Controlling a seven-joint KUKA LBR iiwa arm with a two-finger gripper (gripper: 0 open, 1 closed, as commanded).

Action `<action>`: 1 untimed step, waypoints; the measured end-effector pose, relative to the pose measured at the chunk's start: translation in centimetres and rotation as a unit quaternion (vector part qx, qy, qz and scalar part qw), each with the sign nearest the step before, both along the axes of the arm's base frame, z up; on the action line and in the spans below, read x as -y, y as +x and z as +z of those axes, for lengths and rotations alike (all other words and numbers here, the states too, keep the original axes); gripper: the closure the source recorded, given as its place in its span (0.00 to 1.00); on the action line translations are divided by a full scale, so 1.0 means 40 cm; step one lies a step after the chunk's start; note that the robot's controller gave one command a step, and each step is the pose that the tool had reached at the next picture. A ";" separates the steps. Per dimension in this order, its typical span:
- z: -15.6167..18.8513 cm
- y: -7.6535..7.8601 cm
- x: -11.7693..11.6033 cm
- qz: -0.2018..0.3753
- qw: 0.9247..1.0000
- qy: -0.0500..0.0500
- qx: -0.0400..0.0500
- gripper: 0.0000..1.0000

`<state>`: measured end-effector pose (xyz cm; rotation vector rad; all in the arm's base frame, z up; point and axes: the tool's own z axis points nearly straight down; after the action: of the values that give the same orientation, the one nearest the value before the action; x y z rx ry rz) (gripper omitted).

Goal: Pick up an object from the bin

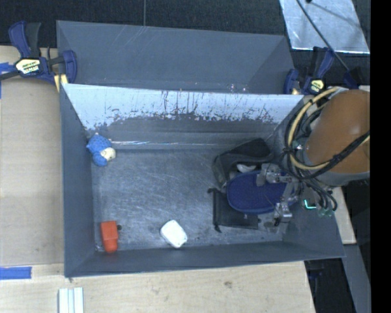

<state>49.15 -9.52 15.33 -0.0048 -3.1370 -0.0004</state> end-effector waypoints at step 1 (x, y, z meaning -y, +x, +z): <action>-0.198 0.147 0.025 0.141 0.990 0.002 0.000 0.00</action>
Offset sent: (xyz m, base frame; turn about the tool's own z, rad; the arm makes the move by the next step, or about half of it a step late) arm 0.0583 -0.0114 -0.0833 -0.2793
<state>55.02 -10.53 7.41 0.4384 -3.1070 -0.0053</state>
